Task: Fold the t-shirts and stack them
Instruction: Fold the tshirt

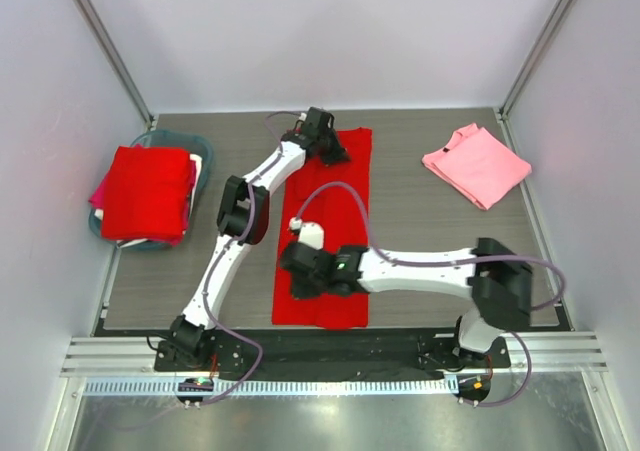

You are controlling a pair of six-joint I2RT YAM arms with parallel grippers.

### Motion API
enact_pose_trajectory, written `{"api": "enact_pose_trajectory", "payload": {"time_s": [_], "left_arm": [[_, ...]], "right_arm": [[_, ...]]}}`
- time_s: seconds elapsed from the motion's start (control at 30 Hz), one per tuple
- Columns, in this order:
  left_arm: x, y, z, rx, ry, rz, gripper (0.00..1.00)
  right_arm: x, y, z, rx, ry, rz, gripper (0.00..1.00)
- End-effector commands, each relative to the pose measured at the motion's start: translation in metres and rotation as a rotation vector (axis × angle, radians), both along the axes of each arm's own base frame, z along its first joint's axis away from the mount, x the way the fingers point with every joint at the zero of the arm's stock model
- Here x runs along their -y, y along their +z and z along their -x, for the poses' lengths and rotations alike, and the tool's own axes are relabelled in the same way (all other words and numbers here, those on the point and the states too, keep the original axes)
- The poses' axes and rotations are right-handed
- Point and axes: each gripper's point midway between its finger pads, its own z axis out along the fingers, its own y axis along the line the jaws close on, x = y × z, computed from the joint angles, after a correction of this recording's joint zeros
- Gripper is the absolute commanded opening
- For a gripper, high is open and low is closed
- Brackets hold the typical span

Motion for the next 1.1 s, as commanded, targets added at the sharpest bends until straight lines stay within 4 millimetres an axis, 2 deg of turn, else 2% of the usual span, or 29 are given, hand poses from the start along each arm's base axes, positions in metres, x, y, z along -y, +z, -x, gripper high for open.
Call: {"api": "enact_pose_trajectory", "payload": {"time_s": [0.0, 0.03, 0.1, 0.13, 0.17, 0.2, 0.23, 0.27, 0.33, 0.37, 0.4, 0.43, 0.47, 0.5, 0.53, 0.57, 0.6, 0.63, 0.67, 0.7, 0.73, 0.77, 0.8, 0.83, 0.87, 0.93, 0.97, 1.0, 1.07], "left_arm": [[0.015, 0.011, -0.003, 0.02, -0.053, 0.113, 0.01], [0.015, 0.032, -0.005, 0.06, -0.064, 0.118, 0.05], [0.017, 0.059, -0.006, 0.113, -0.081, 0.129, 0.11], [0.016, 0.093, -0.006, 0.177, -0.096, 0.133, 0.16], [0.014, 0.108, -0.004, 0.197, -0.101, 0.128, 0.2], [0.01, 0.123, -0.002, 0.218, -0.108, 0.123, 0.24], [0.008, 0.161, 0.005, 0.278, -0.133, 0.133, 0.32], [0.005, 0.178, 0.012, 0.299, -0.142, 0.133, 0.37], [-0.002, 0.191, 0.029, 0.298, -0.167, 0.121, 0.51], [-0.01, 0.231, 0.045, 0.351, -0.183, 0.118, 0.56], [-0.015, 0.238, 0.056, 0.35, -0.193, 0.105, 0.6], [-0.025, 0.226, 0.071, 0.309, -0.205, 0.072, 0.67], [-0.037, 0.257, 0.092, 0.348, -0.213, 0.063, 0.71], [-0.047, 0.258, 0.107, 0.337, -0.208, 0.047, 0.74], [-0.059, 0.223, 0.126, 0.251, -0.202, 0.001, 0.8], [-0.07, 0.21, 0.14, 0.221, -0.187, -0.031, 0.81], [-0.084, 0.234, 0.162, 0.261, -0.177, -0.031, 0.82], [-0.099, 0.188, 0.187, 0.147, -0.177, -0.085, 0.83], [-0.109, 0.181, 0.203, 0.125, -0.172, -0.1, 0.83], [-0.119, 0.189, 0.222, 0.138, -0.167, -0.1, 0.82], [-0.128, 0.174, 0.241, 0.094, -0.17, -0.121, 0.82], [-0.139, 0.14, 0.266, 0.011, -0.176, -0.156, 0.82], [-0.147, 0.141, 0.283, 0.014, -0.167, -0.151, 0.81], [-0.153, 0.131, 0.3, -0.026, -0.169, -0.16, 0.8], [-0.161, 0.107, 0.322, -0.093, -0.18, -0.183, 0.8], [-0.167, 0.108, 0.348, -0.096, -0.186, -0.151, 0.79], [-0.171, 0.104, 0.358, -0.107, -0.182, -0.148, 0.79], [-0.178, 0.089, 0.372, -0.144, -0.177, -0.157, 0.79], [-0.185, 0.088, 0.386, -0.138, -0.169, -0.142, 0.78]], "right_arm": [[0.031, 0.051, -0.035, 0.109, -0.087, -0.102, 0.19], [0.041, 0.066, -0.039, 0.124, -0.107, -0.141, 0.22], [0.07, 0.061, -0.05, 0.13, -0.157, -0.13, 0.29], [0.08, 0.076, -0.052, 0.149, -0.176, -0.175, 0.34], [0.094, 0.067, -0.051, 0.146, -0.19, -0.159, 0.36], [0.102, 0.066, -0.051, 0.148, -0.202, -0.163, 0.37], [0.113, 0.075, -0.053, 0.155, -0.227, -0.192, 0.39], [0.122, 0.064, -0.05, 0.139, -0.233, -0.171, 0.4], [0.136, 0.056, -0.046, 0.115, -0.262, -0.15, 0.41], [0.144, 0.047, -0.041, 0.1, -0.269, -0.133, 0.41], [0.148, 0.042, -0.038, 0.086, -0.276, -0.121, 0.41], [0.152, 0.036, -0.035, 0.069, -0.287, -0.109, 0.4], [0.157, 0.028, -0.03, 0.053, -0.292, -0.099, 0.4], [0.16, 0.024, -0.029, 0.047, -0.299, -0.093, 0.41], [0.162, 0.02, -0.027, 0.04, -0.303, -0.089, 0.43], [0.166, 0.015, -0.025, 0.031, -0.313, -0.081, 0.45], [0.166, 0.013, -0.022, 0.018, -0.309, -0.086, 0.47], [0.167, 0.01, -0.019, 0.003, -0.311, -0.084, 0.48], [0.169, 0.003, -0.014, -0.025, -0.319, -0.079, 0.49], [0.168, -0.003, -0.007, -0.065, -0.313, -0.078, 0.49], [0.166, -0.008, -0.002, -0.094, -0.309, -0.085, 0.48], [0.17, -0.018, 0.006, -0.132, -0.318, -0.075, 0.47], [0.167, -0.022, 0.013, -0.155, -0.302, -0.083, 0.46], [0.168, -0.025, 0.017, -0.163, -0.303, -0.08, 0.46], [0.172, -0.032, 0.023, -0.174, -0.305, -0.064, 0.47], [0.17, -0.038, 0.031, -0.195, -0.312, -0.074, 0.47], [0.172, -0.044, 0.035, -0.211, -0.31, -0.066, 0.47], [0.169, -0.046, 0.035, -0.216, -0.314, -0.081, 0.46], [0.166, -0.049, 0.037, -0.217, -0.307, -0.079, 0.43]]}}
